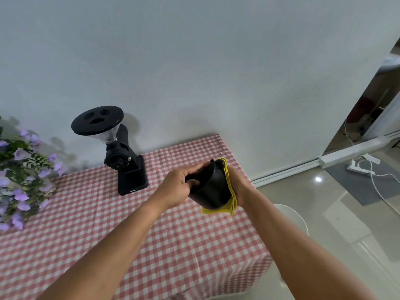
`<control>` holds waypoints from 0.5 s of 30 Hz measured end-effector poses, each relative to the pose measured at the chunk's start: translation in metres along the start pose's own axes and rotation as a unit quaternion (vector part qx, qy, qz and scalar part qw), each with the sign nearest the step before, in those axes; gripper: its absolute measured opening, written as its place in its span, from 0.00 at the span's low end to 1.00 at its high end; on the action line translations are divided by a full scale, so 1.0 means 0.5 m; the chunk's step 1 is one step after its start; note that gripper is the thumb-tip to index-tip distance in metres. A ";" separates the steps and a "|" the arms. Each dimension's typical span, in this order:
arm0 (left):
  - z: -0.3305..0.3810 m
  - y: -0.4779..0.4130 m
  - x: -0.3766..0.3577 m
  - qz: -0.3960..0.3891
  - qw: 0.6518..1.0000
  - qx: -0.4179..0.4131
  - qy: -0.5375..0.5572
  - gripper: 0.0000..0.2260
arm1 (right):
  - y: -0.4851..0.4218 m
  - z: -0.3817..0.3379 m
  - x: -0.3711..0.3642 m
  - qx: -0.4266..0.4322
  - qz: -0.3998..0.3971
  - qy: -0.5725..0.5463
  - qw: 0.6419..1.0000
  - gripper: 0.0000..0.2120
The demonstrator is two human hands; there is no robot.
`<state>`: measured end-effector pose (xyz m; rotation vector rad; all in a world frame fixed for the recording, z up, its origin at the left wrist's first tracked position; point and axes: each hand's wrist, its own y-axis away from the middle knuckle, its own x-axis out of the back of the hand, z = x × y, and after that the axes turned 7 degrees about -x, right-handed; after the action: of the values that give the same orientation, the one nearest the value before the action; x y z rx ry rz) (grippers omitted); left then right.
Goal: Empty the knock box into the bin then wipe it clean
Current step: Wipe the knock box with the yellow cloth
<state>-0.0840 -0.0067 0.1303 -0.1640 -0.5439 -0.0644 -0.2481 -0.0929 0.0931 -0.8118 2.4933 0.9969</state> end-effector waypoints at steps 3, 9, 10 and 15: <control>0.008 -0.004 0.011 -0.027 0.998 -0.012 -0.060 0.27 | 0.010 -0.001 -0.007 -0.034 -0.066 -0.105 0.992 0.19; 0.020 -0.019 0.033 0.133 0.981 -0.065 -0.126 0.20 | 0.003 0.024 -0.027 -0.025 0.083 -0.224 0.971 0.25; 0.017 -0.021 0.030 0.182 0.973 -0.044 -0.135 0.22 | 0.001 0.025 -0.032 -0.013 0.112 -0.225 0.968 0.26; -0.016 -0.015 0.003 0.243 0.935 0.239 0.096 0.45 | 0.001 0.019 -0.039 0.084 0.243 -0.147 0.955 0.13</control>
<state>-0.0796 -0.0155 0.1255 0.1853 -0.2993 0.5275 -0.2321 -0.0785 0.0965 0.0158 2.5091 0.9470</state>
